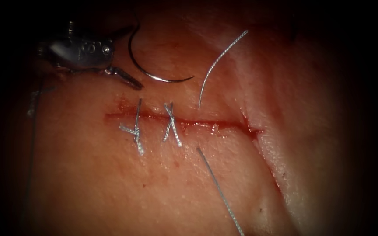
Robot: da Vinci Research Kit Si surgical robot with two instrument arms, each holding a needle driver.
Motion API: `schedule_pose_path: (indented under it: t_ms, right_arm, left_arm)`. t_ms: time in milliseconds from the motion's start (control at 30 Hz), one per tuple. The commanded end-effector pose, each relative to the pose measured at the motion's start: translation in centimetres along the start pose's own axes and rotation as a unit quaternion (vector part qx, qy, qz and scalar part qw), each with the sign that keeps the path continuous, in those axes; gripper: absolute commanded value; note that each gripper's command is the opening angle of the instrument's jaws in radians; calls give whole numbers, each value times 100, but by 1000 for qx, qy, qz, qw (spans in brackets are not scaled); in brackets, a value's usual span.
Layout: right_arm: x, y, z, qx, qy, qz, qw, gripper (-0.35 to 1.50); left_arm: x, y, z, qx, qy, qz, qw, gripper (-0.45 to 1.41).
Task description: Wound Closure
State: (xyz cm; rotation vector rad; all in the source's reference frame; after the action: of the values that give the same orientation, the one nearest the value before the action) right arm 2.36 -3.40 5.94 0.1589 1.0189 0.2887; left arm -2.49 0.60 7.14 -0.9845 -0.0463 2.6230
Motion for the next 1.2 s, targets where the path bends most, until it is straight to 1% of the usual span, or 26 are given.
schedule_pose_path:
  t_ms: [33, 133, 267, 367, 433, 533, 600, 733, 833, 967, 1100, 1200]
  right_arm:
    - [-2, -4, 9, 1, 1, 1, 1000, 136]
    - [-2, -4, 10, 0, 1, 1, 1000, 136]
    - [-1, -3, 9, 0, 1, 2, 1000, 135]
    - [0, 1, 8, -3, 0, 4, 1000, 133]
    - [1, 4, 6, -5, 0, 6, 1000, 133]
    - [1, 12, 1, -8, -1, 9, 1000, 133]
    - [-1, 20, -5, -7, -1, 11, 1000, 133]
    - [-11, 44, -24, -15, -31, 16, 999, 133]
    - [-17, 65, -37, -26, -40, 23, 999, 133]
    - [-20, 88, -50, -32, -43, 34, 998, 133]
    - [-22, 110, -56, -39, -54, 43, 997, 133]
    - [-24, 127, -55, -45, -59, 50, 996, 133]
  left_arm:
    - [6, -3, 2, -1, 7, -15, 1000, 94]
    - [25, -13, -18, -8, 30, -33, 999, 98]
    - [49, -29, -49, -9, 78, -45, 996, 88]
    - [63, -27, -67, -8, 111, -49, 993, 83]
    - [73, -15, -74, -24, 133, -48, 990, 81]
    - [84, 12, -76, -66, 166, -36, 983, 81]
    - [91, 35, -75, -85, 182, -6, 980, 81]
    - [104, 75, -71, -117, 208, 43, 970, 81]
    - [113, 100, -65, -129, 223, 72, 964, 81]
    - [122, 126, -52, -137, 228, 103, 958, 81]
    - [121, 155, -36, -153, 208, 144, 955, 81]
    - [113, 175, -26, -163, 193, 172, 952, 81]
